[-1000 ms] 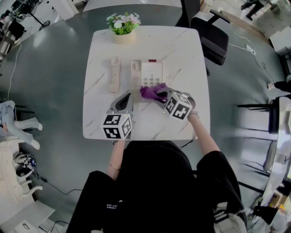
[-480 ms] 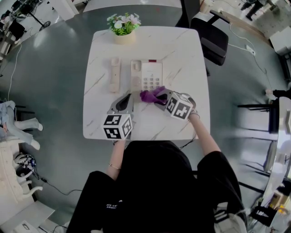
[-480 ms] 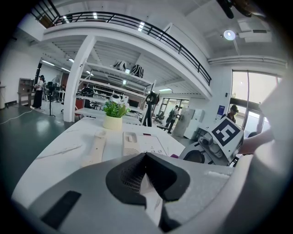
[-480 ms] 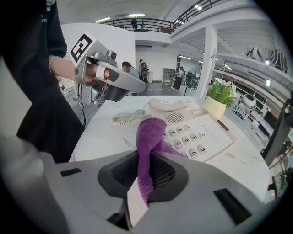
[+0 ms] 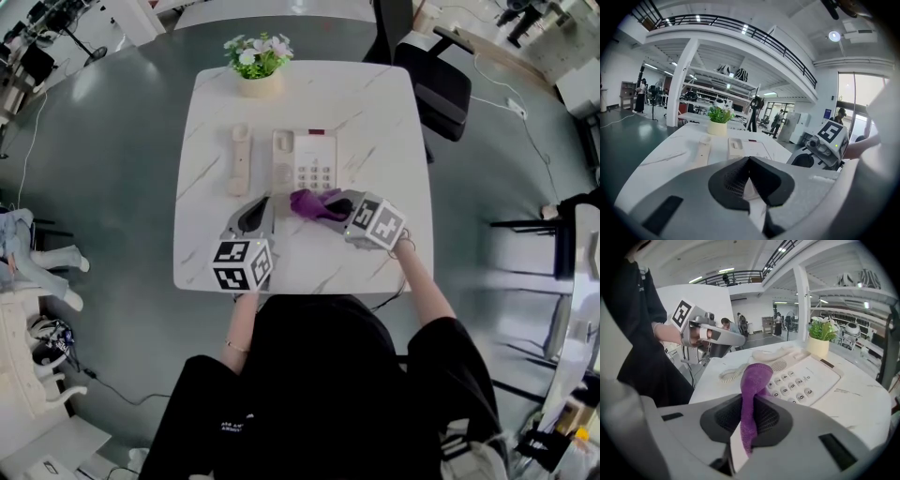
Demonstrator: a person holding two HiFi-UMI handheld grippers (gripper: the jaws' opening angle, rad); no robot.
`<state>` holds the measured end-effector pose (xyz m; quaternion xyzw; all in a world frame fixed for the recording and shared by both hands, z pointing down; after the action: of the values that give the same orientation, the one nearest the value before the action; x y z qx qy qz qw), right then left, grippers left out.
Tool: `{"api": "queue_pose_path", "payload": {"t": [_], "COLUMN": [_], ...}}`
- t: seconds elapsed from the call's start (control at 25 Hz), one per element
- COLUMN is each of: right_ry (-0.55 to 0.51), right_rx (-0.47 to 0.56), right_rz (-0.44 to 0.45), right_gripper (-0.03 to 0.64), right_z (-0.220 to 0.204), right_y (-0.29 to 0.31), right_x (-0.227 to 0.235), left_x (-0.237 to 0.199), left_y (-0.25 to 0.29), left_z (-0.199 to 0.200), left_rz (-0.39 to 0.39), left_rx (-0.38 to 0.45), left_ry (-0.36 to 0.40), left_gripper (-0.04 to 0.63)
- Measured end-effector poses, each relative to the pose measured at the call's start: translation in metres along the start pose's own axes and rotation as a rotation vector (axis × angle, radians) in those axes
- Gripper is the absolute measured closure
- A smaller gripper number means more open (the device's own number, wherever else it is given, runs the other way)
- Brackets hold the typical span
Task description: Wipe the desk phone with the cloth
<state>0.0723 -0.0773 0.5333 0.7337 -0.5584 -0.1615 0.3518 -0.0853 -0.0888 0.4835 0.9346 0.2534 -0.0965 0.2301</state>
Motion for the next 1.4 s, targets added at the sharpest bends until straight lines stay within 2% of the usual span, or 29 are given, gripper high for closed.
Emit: {"api": "queue_pose_path", "payload": {"t": [0.24,0.48,0.72,1.08,1.4], "right_ry": [0.116,0.277,0.338,0.393,0.296], "right_rx": [0.193,0.398,0.552,0.659,0.641], "right_rz": [-0.081,-0.147,-0.208,-0.289,-0.421], "right_gripper": [0.58,0.58,0.58,0.58,0.58], "right_z": [0.01,0.021,0.045,0.065,0.089], "right_y": [-0.011,-0.029,-0.044,-0.048,-0.042], "right_x": [0.014,0.03,0.044,0.07,0.1], "left_x": [-0.003,-0.005,-0.007,-0.012,-0.014], "left_y": [-0.001,-0.002,-0.003,0.002,0.011], "left_z": [0.004,0.007,0.01,0.014,0.018], "left_rz": [0.012,0.02,0.025,0.031,0.022], "left_rx": [0.022,0.033,0.039,0.045,0.044], "left_ry": [-0.004,-0.006,-0.007,-0.015,-0.03], "left_gripper": [0.598,0.598,0.598,0.598,0.598]}}
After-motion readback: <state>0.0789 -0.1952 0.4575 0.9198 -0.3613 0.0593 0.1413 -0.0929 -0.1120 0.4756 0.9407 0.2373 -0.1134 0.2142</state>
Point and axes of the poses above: the fingertips, and each gripper's own axes: y forward along the fingers, x to its right, z out of its top, the point moved 5 cm from there along -y, backward along the fingers, and after that the axes turned 2 degrees about x, right-handed, at the moved point
